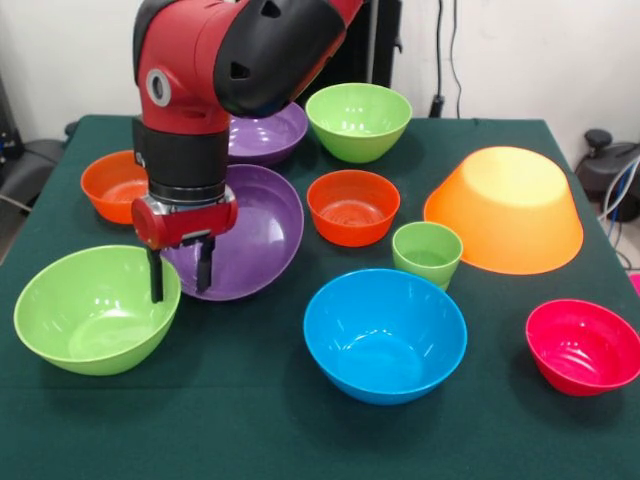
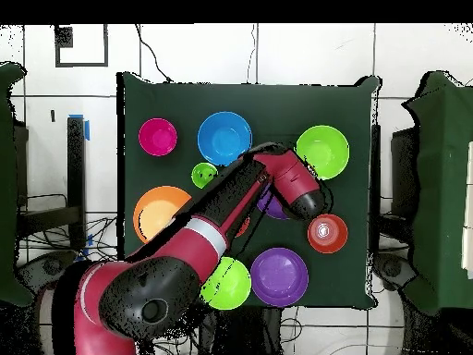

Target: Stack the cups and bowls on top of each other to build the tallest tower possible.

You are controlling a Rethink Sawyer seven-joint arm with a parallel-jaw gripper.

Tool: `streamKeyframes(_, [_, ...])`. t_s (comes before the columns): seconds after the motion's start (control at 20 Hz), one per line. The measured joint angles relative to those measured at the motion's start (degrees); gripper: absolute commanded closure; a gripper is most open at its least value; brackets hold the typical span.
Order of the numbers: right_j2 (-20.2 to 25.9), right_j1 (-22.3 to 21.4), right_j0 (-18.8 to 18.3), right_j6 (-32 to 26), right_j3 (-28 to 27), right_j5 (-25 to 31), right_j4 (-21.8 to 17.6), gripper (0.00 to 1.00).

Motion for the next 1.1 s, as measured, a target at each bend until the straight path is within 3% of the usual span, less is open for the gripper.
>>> streamKeyframes(0.5, [-1.6,0.0,0.5,1.2,-0.1,0.0,0.0,0.0])
streamKeyframes(1.1, [-6.2,-3.9,3.1,3.4,0.2,-0.9,0.0,0.0])
